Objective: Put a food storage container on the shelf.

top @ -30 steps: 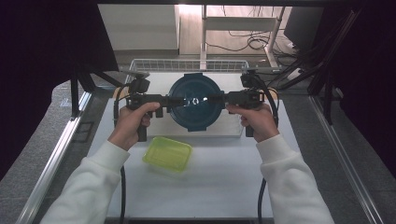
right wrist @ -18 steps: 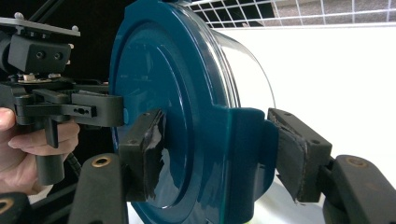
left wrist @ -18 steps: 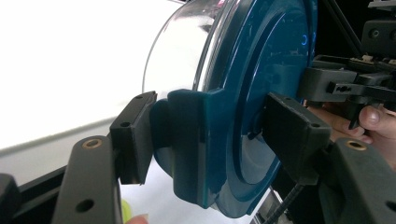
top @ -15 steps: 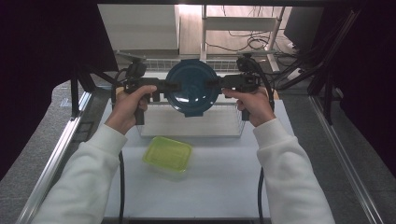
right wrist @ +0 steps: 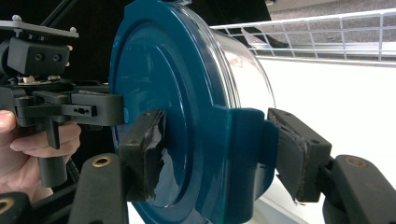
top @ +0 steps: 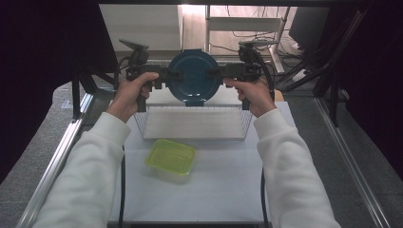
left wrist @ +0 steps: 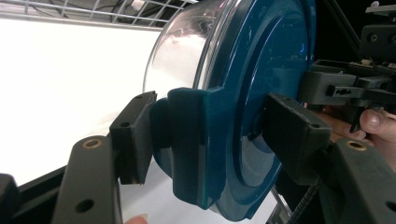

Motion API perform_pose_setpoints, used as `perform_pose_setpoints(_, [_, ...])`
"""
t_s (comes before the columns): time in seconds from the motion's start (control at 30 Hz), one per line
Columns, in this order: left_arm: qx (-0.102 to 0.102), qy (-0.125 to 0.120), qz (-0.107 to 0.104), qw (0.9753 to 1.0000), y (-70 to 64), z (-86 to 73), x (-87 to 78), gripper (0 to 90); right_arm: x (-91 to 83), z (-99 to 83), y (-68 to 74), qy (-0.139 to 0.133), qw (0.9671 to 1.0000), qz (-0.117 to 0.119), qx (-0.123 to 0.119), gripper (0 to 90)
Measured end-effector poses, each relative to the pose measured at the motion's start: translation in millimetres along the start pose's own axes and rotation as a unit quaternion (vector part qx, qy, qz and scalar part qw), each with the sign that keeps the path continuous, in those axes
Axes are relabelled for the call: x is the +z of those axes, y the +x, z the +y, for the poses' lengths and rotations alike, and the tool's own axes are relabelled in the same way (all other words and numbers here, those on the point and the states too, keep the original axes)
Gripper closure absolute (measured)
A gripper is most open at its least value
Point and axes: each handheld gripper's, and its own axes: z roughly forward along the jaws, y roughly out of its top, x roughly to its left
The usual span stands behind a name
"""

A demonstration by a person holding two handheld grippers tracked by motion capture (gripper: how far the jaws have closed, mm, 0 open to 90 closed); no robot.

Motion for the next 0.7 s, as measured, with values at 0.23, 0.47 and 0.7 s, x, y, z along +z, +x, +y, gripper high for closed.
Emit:
perform_pose_setpoints(0.23, [-0.010,0.009,0.002,0.9999,14.8,3.4,11.3,36.2,13.1,2.1,-14.6,0.010,0.9997,0.000,0.023,38.5])
perform_pose_setpoints(0.47, [-0.032,0.003,0.005,0.9995,25.9,4.6,22.0,35.9,24.0,-2.1,-30.9,0.010,0.9985,0.006,0.054,38.1])
perform_pose_setpoints(0.7, [-0.070,-0.008,-0.004,0.9975,40.5,11.0,32.3,34.7,32.6,2.4,-41.0,0.011,0.9973,0.002,0.073,35.9])
